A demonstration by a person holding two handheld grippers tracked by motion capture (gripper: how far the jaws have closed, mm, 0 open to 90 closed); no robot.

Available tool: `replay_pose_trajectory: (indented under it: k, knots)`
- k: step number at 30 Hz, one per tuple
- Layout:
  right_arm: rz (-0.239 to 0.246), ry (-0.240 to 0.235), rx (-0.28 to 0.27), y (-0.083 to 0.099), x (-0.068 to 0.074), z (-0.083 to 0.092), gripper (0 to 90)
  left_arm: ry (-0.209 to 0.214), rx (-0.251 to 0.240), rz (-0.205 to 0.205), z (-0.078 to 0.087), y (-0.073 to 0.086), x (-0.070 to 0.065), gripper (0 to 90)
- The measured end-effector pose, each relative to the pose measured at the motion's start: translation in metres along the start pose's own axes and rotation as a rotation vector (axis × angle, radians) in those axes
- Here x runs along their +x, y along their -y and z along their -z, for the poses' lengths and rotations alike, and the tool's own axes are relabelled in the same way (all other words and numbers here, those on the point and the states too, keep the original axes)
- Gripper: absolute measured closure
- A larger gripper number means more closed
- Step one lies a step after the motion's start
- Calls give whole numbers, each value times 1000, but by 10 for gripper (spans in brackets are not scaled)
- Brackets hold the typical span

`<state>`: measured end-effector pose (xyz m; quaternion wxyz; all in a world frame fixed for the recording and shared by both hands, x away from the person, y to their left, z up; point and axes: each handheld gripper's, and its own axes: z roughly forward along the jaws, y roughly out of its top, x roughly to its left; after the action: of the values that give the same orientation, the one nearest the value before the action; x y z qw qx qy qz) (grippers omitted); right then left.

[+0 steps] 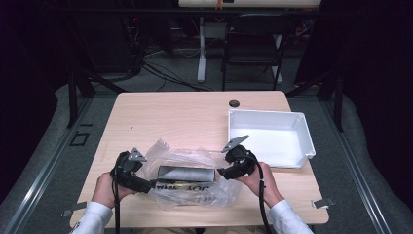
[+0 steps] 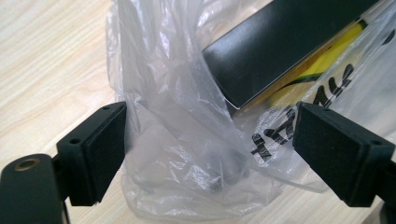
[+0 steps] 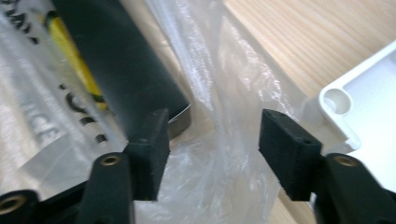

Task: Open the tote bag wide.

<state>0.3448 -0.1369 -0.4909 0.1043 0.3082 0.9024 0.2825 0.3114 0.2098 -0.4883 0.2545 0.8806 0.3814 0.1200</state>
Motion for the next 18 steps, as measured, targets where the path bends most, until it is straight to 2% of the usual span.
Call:
replay_pose_trajectory:
  k: [4, 7, 12, 18]
  knots:
    - [16, -33, -2, -1, 2, 2, 316, 1, -29, 11, 7, -1, 0, 78]
    - [23, -69, 17, -2, 3, 2, 264, 13, -47, 20, 13, -2, 1, 56]
    - [38, -98, 42, -4, 6, -1, 183, -4, -68, 39, 21, 0, 7, 39]
    - [60, -118, 61, -6, 10, -3, 155, -42, -82, 77, 29, 8, 20, 32]
